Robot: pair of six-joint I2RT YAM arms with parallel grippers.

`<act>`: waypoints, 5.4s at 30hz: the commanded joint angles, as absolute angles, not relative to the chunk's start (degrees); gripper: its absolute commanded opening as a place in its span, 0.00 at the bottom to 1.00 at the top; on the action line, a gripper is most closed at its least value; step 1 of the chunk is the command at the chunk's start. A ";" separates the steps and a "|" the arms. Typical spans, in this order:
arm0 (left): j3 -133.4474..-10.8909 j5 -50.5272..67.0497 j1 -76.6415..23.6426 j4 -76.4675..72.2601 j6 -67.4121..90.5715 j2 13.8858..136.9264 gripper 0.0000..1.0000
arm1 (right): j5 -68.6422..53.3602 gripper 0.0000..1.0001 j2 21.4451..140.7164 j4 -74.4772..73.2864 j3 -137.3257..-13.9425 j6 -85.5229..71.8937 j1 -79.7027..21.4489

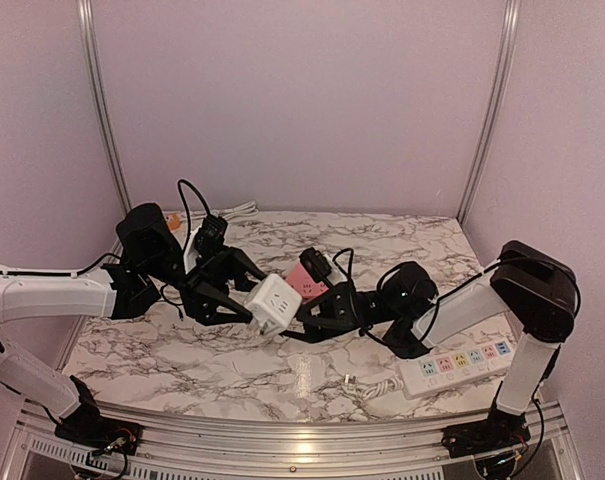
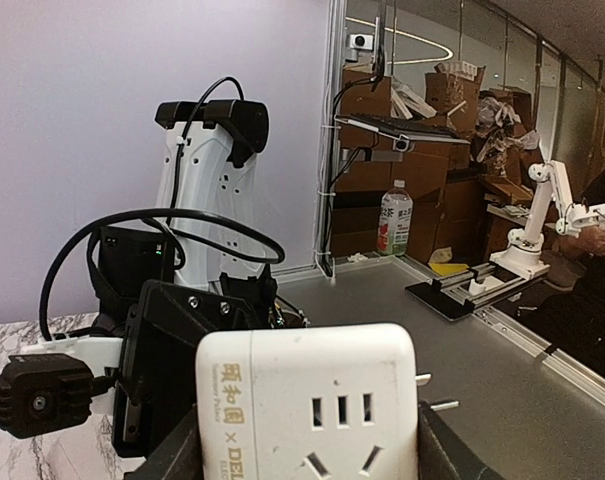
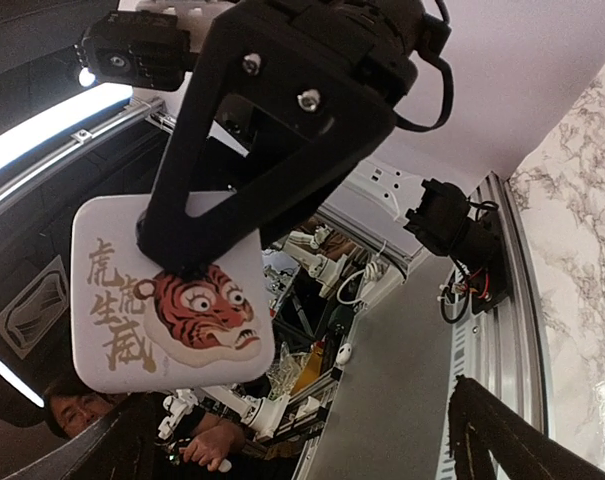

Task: Insert the plug
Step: Pass from the left arm to the right, then insert the socket at the center of the board.

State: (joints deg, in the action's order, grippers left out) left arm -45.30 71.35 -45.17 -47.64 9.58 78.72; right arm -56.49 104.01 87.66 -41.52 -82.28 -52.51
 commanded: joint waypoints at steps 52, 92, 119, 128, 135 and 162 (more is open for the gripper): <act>-47.65 72.97 -47.75 -47.41 9.17 84.59 0.99 | -53.16 0.41 100.99 105.29 -45.07 -82.44 -57.74; -62.18 14.34 -37.88 -18.03 23.28 95.70 0.99 | 1.59 0.29 72.29 14.85 -44.30 -21.46 -53.07; -68.74 22.67 -37.79 -21.78 34.72 117.32 0.99 | 22.85 0.19 87.40 15.97 -49.05 -20.47 -49.82; -65.30 24.88 -38.25 -26.36 36.15 117.61 0.99 | 23.19 0.19 88.42 14.78 -49.93 -19.75 -48.54; -64.56 26.29 -39.25 -27.46 36.21 117.85 0.99 | 23.20 0.19 87.89 14.80 -50.49 -19.53 -47.92; -60.87 25.73 -39.73 -27.94 36.04 114.04 0.99 | -1.80 0.14 98.16 18.05 -53.76 -12.72 -37.20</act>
State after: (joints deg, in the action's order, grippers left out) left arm -61.65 25.47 -40.01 -26.74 36.03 116.09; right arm 1.56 96.82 15.81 -50.85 -12.97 -37.06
